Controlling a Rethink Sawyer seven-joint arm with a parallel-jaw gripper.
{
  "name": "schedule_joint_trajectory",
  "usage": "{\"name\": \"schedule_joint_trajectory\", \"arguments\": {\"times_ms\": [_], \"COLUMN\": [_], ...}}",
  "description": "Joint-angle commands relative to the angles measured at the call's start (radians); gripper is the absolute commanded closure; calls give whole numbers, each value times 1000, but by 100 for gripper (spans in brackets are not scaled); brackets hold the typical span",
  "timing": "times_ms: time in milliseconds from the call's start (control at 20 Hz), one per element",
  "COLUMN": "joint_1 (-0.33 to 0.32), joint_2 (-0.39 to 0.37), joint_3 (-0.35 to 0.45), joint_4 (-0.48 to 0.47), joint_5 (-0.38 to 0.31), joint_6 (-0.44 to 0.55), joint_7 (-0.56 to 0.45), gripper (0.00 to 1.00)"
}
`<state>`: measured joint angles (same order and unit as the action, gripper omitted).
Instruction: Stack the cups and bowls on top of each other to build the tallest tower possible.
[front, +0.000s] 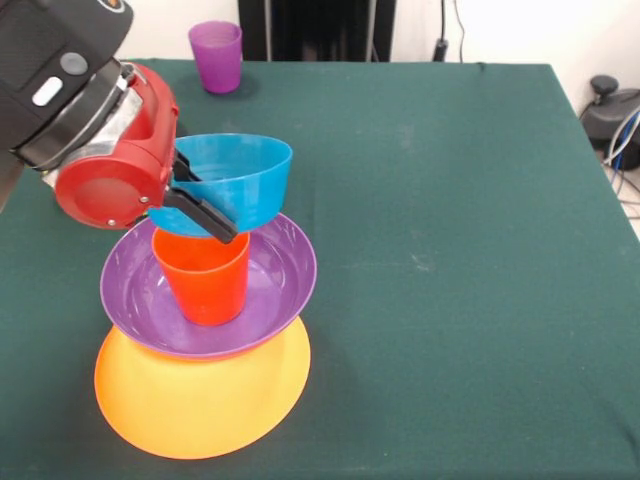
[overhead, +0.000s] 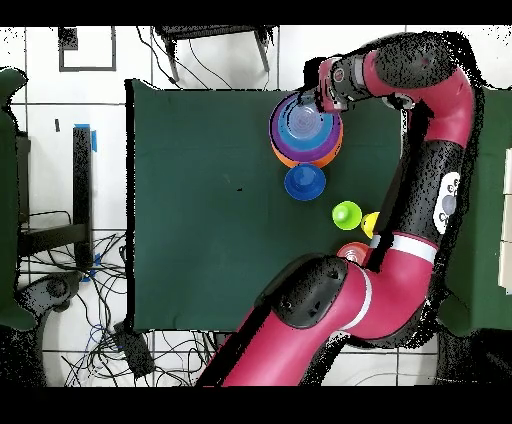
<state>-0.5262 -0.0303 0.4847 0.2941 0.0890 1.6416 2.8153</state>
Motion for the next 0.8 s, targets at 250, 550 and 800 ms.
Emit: {"name": "schedule_joint_trajectory", "arguments": {"times_ms": [250, 550, 800], "joint_1": [5, -23, -51], "joint_2": [-60, -67, -69], "joint_3": [217, 335, 484], "joint_4": [5, -8, -27], "joint_5": [-206, -333, -489], "joint_6": [226, 270, 300], "joint_7": [97, 103, 98], "gripper": [100, 100, 100]}}
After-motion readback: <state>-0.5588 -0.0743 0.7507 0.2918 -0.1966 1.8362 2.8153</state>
